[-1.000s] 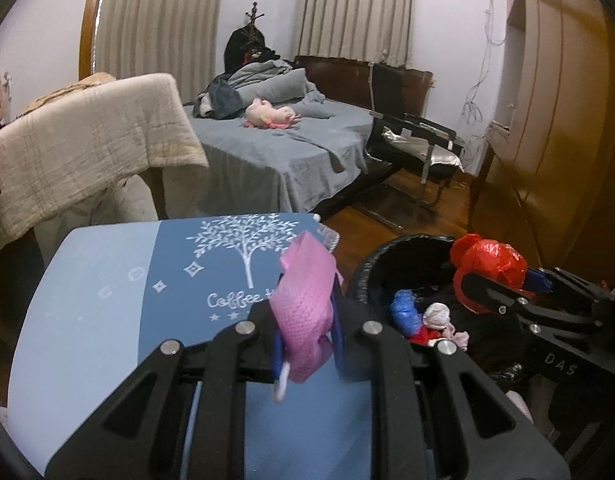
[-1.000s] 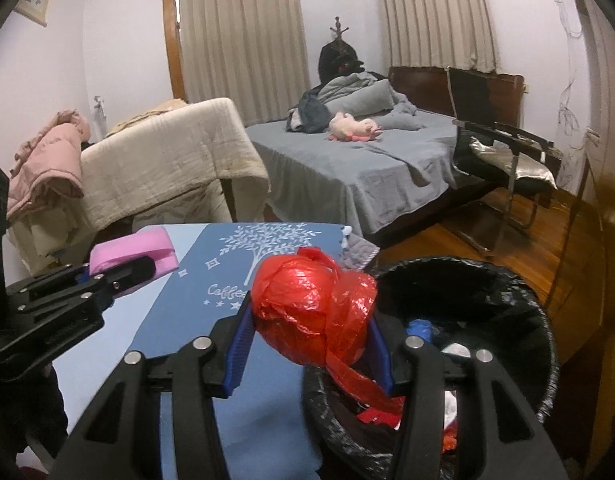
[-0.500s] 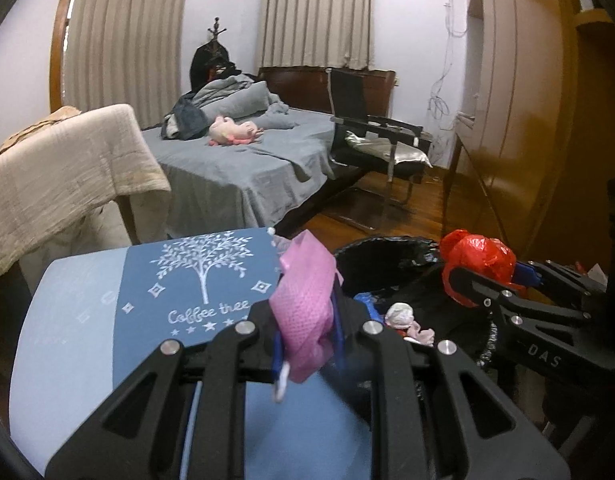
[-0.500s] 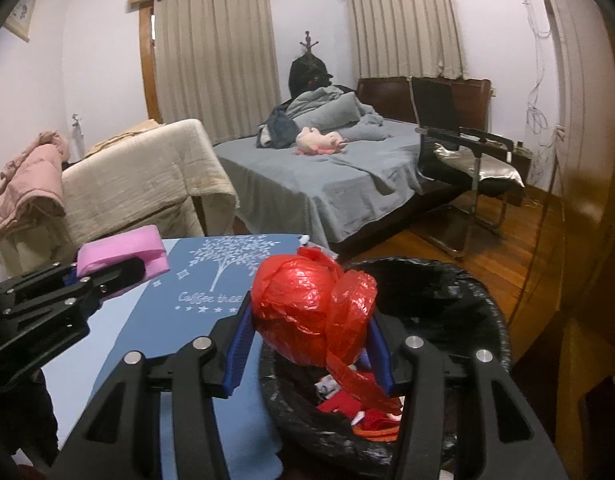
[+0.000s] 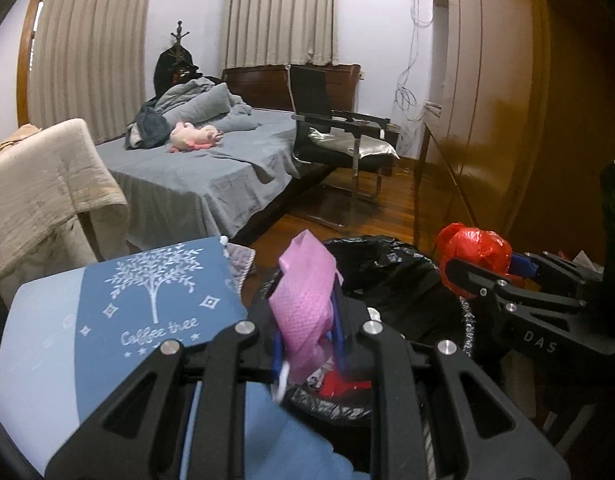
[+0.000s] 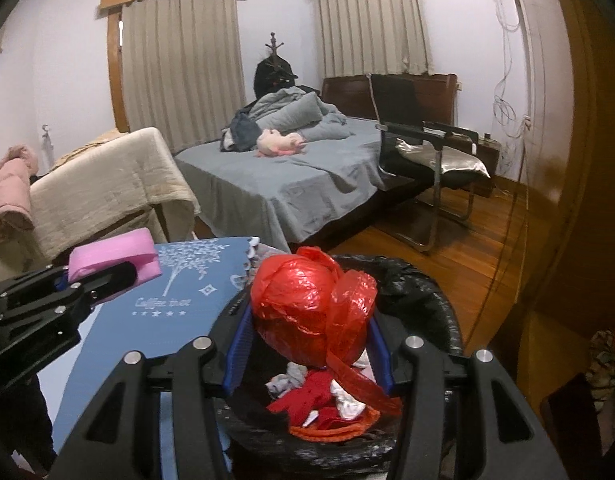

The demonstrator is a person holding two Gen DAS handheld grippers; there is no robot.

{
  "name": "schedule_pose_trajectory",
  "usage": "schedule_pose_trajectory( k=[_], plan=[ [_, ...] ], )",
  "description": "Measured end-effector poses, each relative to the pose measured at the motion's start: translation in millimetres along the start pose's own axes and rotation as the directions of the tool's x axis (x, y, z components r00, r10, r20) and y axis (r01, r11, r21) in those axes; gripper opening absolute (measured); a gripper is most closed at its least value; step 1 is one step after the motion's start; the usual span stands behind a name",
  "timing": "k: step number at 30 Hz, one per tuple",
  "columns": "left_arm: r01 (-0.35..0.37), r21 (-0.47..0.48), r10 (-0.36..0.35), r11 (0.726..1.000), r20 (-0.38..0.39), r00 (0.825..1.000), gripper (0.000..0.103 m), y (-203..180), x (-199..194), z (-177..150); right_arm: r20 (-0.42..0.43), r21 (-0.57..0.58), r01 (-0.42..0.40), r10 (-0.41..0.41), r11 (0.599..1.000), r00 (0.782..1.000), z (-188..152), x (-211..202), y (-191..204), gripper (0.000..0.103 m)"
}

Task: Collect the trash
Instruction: 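Carry the red bag and pink mask over the bin with both grippers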

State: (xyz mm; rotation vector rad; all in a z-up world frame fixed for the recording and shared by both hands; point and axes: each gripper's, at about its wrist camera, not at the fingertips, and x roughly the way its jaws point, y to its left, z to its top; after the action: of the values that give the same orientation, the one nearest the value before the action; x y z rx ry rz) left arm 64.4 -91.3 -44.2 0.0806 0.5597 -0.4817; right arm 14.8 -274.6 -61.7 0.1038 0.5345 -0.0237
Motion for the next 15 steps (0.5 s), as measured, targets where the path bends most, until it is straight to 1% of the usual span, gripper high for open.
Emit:
schedule_pose_trajectory(
  k=[9,15],
  plan=[
    [0.042,0.007,-0.042,0.999,-0.019,0.999,0.018,-8,45,0,-0.002,0.000,0.029,-0.029,1.000,1.000,1,19,-28,0.050],
    [0.059,0.024,-0.058,0.998,-0.036,0.998,0.018,-11,75,-1,-0.030,0.006,0.056,-0.056,0.998,0.998,-1,39,-41,0.050]
  ],
)
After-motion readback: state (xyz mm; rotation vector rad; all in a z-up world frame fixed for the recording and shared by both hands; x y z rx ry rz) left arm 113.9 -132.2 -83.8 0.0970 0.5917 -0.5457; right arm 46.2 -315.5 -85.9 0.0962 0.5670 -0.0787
